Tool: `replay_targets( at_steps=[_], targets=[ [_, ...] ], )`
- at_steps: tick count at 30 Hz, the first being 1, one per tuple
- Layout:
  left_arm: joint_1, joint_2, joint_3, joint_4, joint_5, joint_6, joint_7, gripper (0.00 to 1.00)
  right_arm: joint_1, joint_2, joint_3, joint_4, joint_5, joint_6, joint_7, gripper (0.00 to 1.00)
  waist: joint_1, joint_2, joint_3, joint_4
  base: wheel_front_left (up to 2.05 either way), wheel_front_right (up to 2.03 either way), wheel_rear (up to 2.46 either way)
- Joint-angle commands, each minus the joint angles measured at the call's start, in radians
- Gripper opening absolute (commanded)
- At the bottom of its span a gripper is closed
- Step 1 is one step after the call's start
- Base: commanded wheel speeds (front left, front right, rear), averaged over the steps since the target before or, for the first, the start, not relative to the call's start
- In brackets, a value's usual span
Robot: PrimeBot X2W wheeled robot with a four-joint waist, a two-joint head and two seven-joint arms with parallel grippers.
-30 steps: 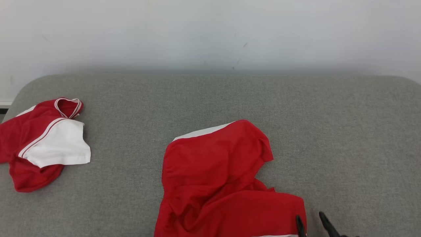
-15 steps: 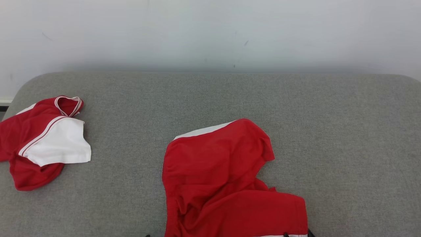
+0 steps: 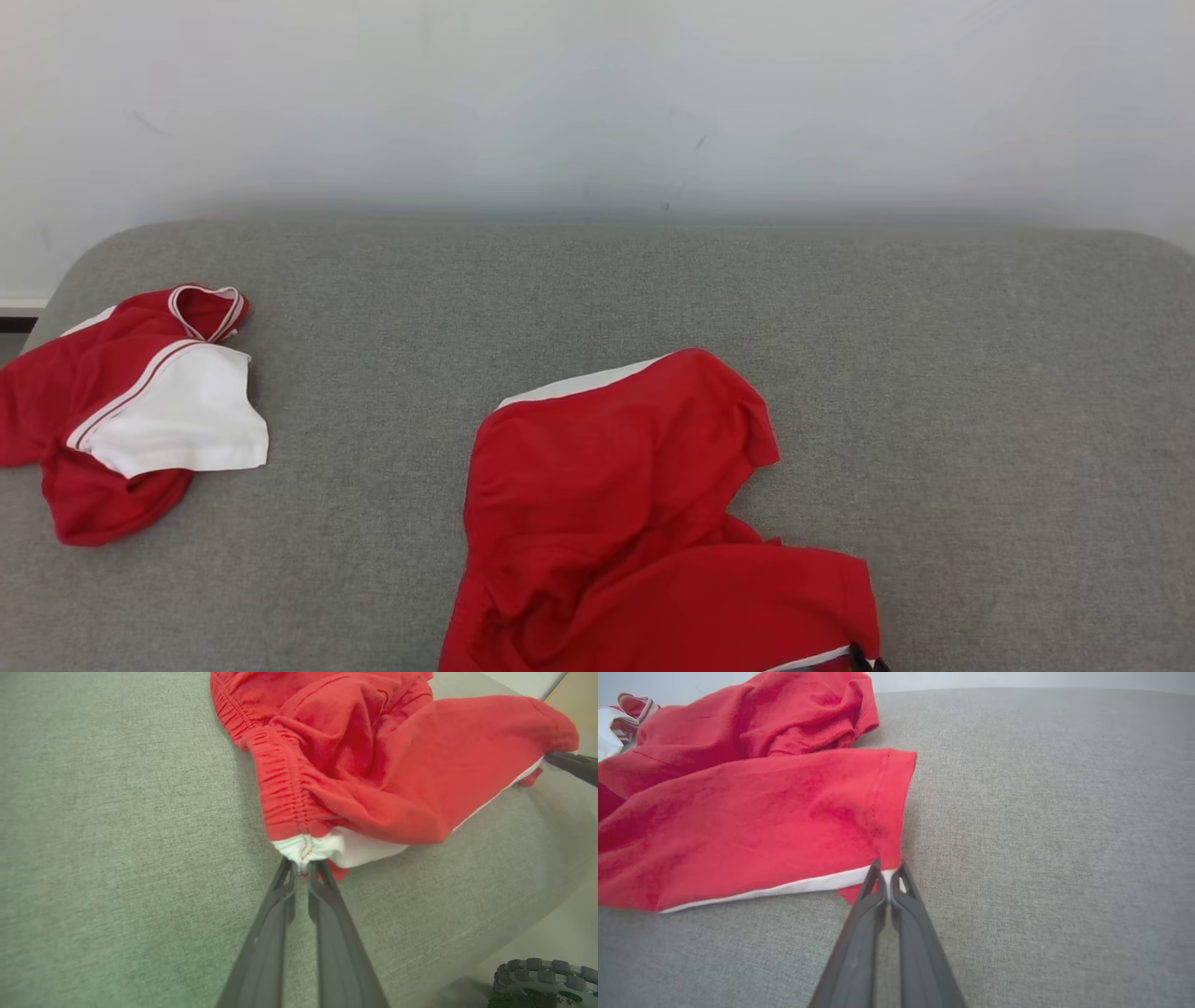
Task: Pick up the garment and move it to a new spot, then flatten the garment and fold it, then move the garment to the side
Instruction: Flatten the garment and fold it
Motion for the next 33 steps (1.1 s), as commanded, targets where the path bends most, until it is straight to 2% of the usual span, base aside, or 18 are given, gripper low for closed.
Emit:
replay_targets(
  at_steps=[1,8,15,21,28,33],
  targets=[
    [0.019,0.005,0.006,-0.007,0.011,0.001,-0.003,0.0,0.012,-0.005,-0.009,-0.009,-0.001,0.002,-0.001,0.0,0.0,0.0,-0.002,0.001,0.0,0.0,0.0],
    [0.074,0.02,0.071,-0.059,0.06,0.002,-0.003,0.0,0.034,-0.011,-0.077,-0.048,0.02,0.001,-0.001,0.0,0.0,0.0,-0.009,0.006,0.0,0.0,0.0],
    [0.106,0.01,0.113,-0.111,0.112,0.002,-0.003,0.0,0.026,-0.03,-0.09,-0.073,0.055,0.001,-0.001,0.0,0.0,0.0,-0.005,0.01,0.0,0.0,0.0],
    [0.053,0.016,0.134,-0.139,0.128,0.002,-0.003,0.0,-0.027,-0.046,-0.087,-0.091,0.079,0.001,-0.001,0.0,0.0,0.0,0.001,0.002,0.0,0.0,0.0],
    [-0.037,0.023,0.089,-0.091,0.084,0.002,-0.003,0.0,-0.12,-0.063,-0.042,0.006,0.137,0.001,-0.001,0.0,0.0,0.0,0.008,-0.003,0.0,0.0,0.0],
    [-0.134,0.018,0.039,-0.009,0.025,0.002,-0.003,0.0,-0.24,-0.075,0.01,0.138,0.185,0.001,-0.001,0.0,0.0,0.0,0.014,-0.012,0.0,0.0,0.0]
  ],
)
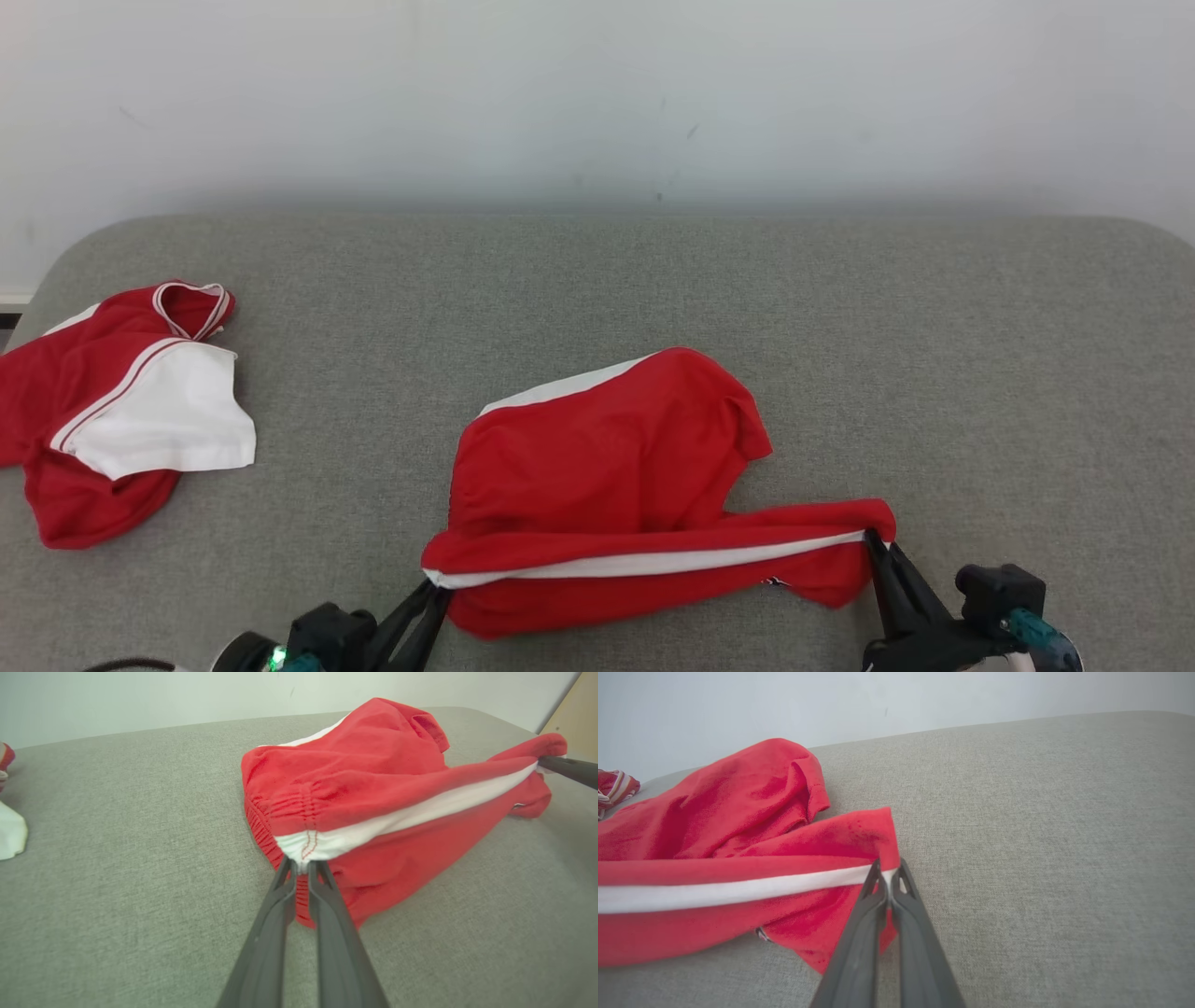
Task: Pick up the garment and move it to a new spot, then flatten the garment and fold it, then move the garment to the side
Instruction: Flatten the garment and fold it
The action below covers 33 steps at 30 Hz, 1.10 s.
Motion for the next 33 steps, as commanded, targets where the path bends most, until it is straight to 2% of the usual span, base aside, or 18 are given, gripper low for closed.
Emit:
replay_targets(
  at_steps=[1,4,8,9,10,11,12,23,33],
  targets=[
    [-0.021,0.001,0.0,0.005,-0.009,0.002,-0.003,0.0,-0.019,-0.007,0.004,0.015,0.012,0.001,-0.001,0.0,-0.0001,-0.0001,0.004,-0.004,0.0,0.0,0.0],
    [-0.064,-0.005,-0.02,0.039,-0.033,0.002,-0.003,0.0,-0.079,-0.006,0.024,0.104,0.038,0.001,-0.001,0.0,-0.0001,-0.0001,0.007,-0.007,0.0,0.0,0.0],
    [-0.093,-0.013,-0.052,0.067,-0.058,0.002,-0.003,0.0,-0.12,-0.007,0.045,0.149,0.06,0.001,-0.001,0.0,-0.0001,-0.0001,0.006,-0.001,0.0,0.0,0.0],
    [-0.096,-0.016,-0.053,0.076,-0.066,0.002,-0.003,0.0,-0.119,-0.008,0.047,0.151,0.063,0.001,-0.001,0.19,-0.0001,-0.0001,0.006,0.0,0.0,0.0,0.0],
    [-0.098,-0.019,-0.048,0.079,-0.072,0.002,-0.003,0.0,-0.116,-0.01,0.046,0.146,0.067,0.001,-0.001,0.59,-0.0001,-0.0001,0.005,0.003,0.0,0.0,0.0],
    [-0.094,-0.02,-0.043,0.082,-0.076,0.002,-0.003,0.76,-0.11,-0.01,0.044,0.139,0.074,0.001,-0.001,1.0,-0.0001,-0.0001,0.003,0.005,0.0,0.0,0.0],
    [-0.086,-0.02,-0.042,0.081,-0.078,0.002,-0.003,1.0,-0.1,-0.012,0.04,0.13,0.078,0.001,-0.001,1.0,-0.0001,-0.0001,0.002,0.006,0.0,0.0,0.0],
    [0.024,0.036,0.001,-0.036,-0.068,0.002,-0.003,1.0,0.032,-0.024,0.007,-0.049,0.095,0.001,-0.001,1.0,-0.0001,-0.0001,0.002,0.014,0.0,0.0,0.0],
    [0.04,0.059,-0.016,-0.118,-0.114,0.002,-0.003,1.0,0.036,-0.018,0.004,-0.055,0.082,0.001,-0.001,1.0,-0.0001,-0.0001,0.013,0.005,0.0,0.0,0.0]
  ],
)
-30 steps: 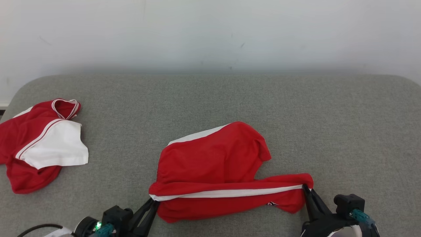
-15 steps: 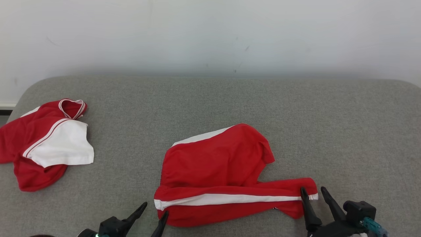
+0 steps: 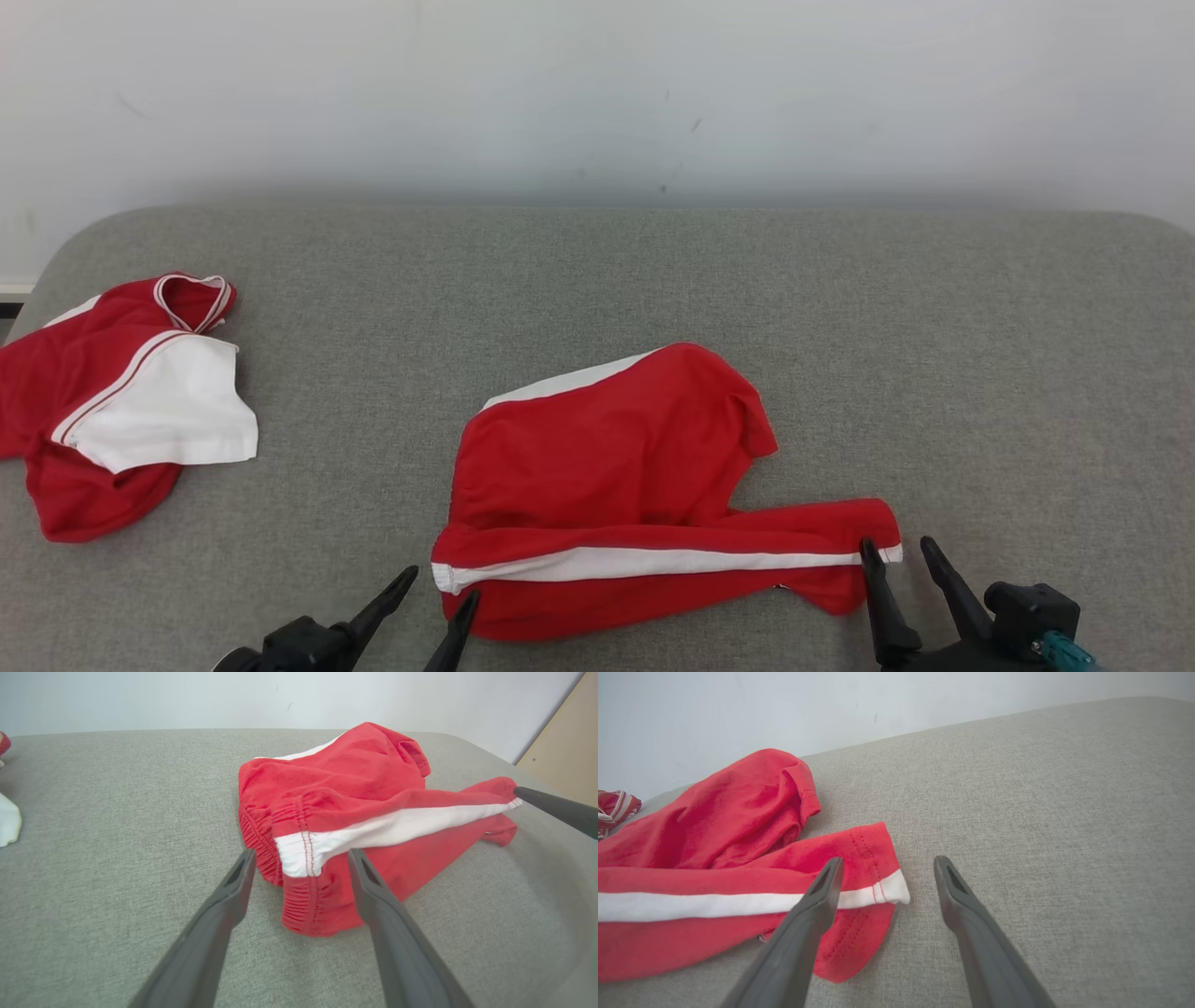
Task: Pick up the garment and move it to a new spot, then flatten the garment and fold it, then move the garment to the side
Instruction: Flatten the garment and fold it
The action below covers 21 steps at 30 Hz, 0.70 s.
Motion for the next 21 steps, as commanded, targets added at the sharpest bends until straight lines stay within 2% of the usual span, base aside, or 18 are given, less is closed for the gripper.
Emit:
replay_targets(
  at_steps=[1,7,8,9,10,11,16,21],
  targets=[
    [0.005,0.013,-0.003,0.002,-0.01,0.002,-0.003,1.0,-0.005,0.0,0.003,0.01,-0.002,0.001,0.0,1.0,0.0,-0.0001,0.001,0.002,0.0,0.0,0.0],
    [-0.021,0.003,-0.016,0.01,-0.037,0.002,-0.003,1.0,-0.033,-0.002,0.032,0.055,0.004,0.001,-0.001,1.0,0.0,-0.0001,0.004,0.002,0.0,0.0,0.0],
    [-0.026,-0.002,-0.026,0.012,-0.05,0.002,-0.003,1.0,-0.044,-0.005,0.035,0.063,0.006,0.001,0.0,0.83,0.0,-0.0001,0.005,0.003,0.0,0.0,0.0],
    [-0.03,-0.011,-0.04,0.01,-0.062,0.002,-0.003,1.0,-0.048,-0.009,0.038,0.069,0.006,0.001,-0.001,0.25,0.0,-0.0001,0.005,0.005,0.0,0.0,0.0],
    [-0.036,-0.017,-0.046,0.011,-0.072,0.002,-0.003,0.95,-0.05,-0.011,0.039,0.077,0.006,0.001,0.0,0.0,0.0,-0.0001,0.004,0.008,0.0,0.0,0.0],
    [-0.053,-0.018,-0.057,0.021,-0.086,0.002,-0.003,0.0,-0.054,-0.014,0.044,0.089,0.0,0.001,0.0,0.0,0.0,-0.0001,0.0,0.014,0.0,0.0,0.0],
    [-0.048,-0.04,-0.032,-0.006,-0.092,0.002,-0.003,0.0,-0.047,-0.019,0.041,0.077,0.001,0.001,0.0,0.0,0.0,-0.0001,-0.007,0.016,0.0,0.0,0.0],
    [0.01,-0.01,-0.007,-0.035,-0.052,0.002,-0.003,0.0,-0.004,-0.017,0.024,0.025,0.012,0.001,0.0,0.0,0.0,-0.0001,-0.012,0.016,0.0,0.0,0.0]
  ],
)
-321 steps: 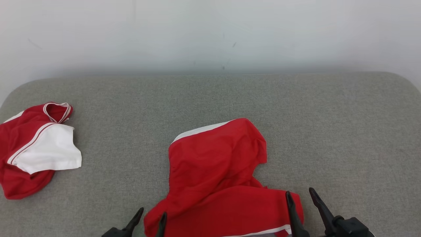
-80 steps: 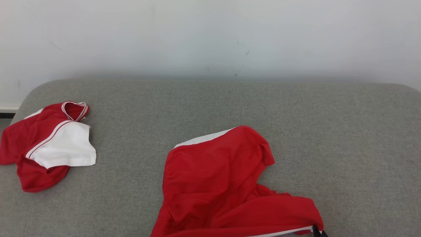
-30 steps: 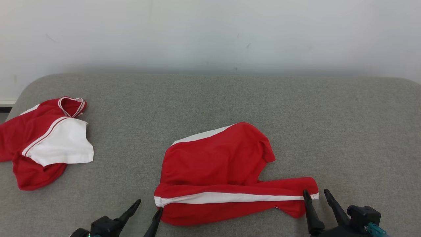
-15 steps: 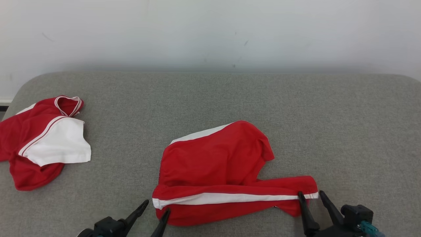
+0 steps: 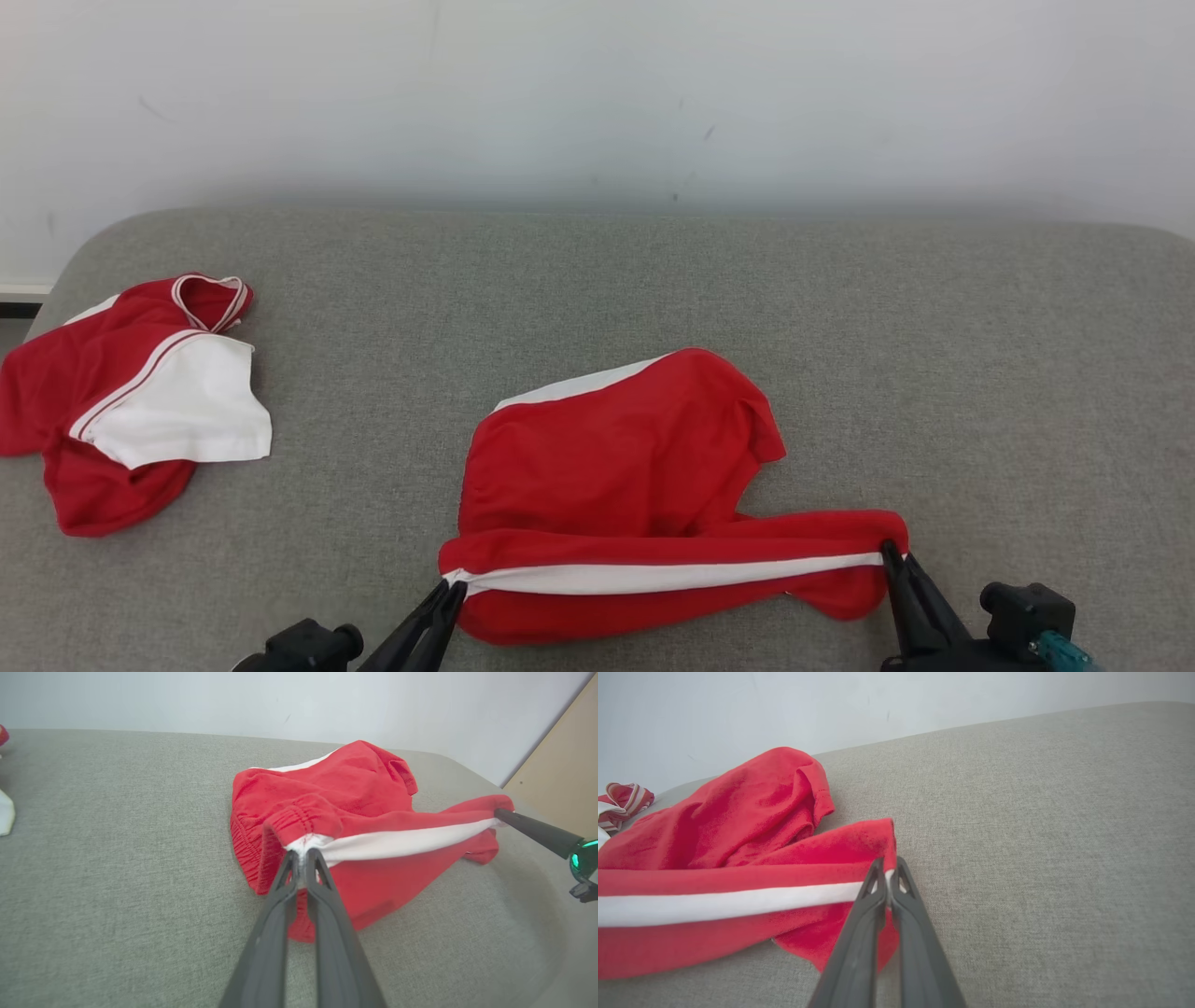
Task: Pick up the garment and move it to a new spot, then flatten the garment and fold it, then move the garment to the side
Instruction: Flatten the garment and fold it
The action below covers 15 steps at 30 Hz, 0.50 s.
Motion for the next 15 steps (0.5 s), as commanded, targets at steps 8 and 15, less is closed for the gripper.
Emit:
replay_targets(
  at_steps=[8,15],
  targets=[
    [0.047,0.015,0.038,-0.052,0.026,0.002,-0.003,0.0,0.065,-0.023,0.034,-0.059,0.067,0.001,-0.001,0.0,0.0,0.0,-0.007,0.004,0.0,0.0,0.0],
    [-0.133,0.068,0.01,-0.089,0.02,0.002,0.041,0.0,-0.075,-0.085,0.119,-0.079,0.172,0.001,0.024,0.0,0.0,0.0,0.026,0.001,0.0,0.0,0.0]
  ],
)
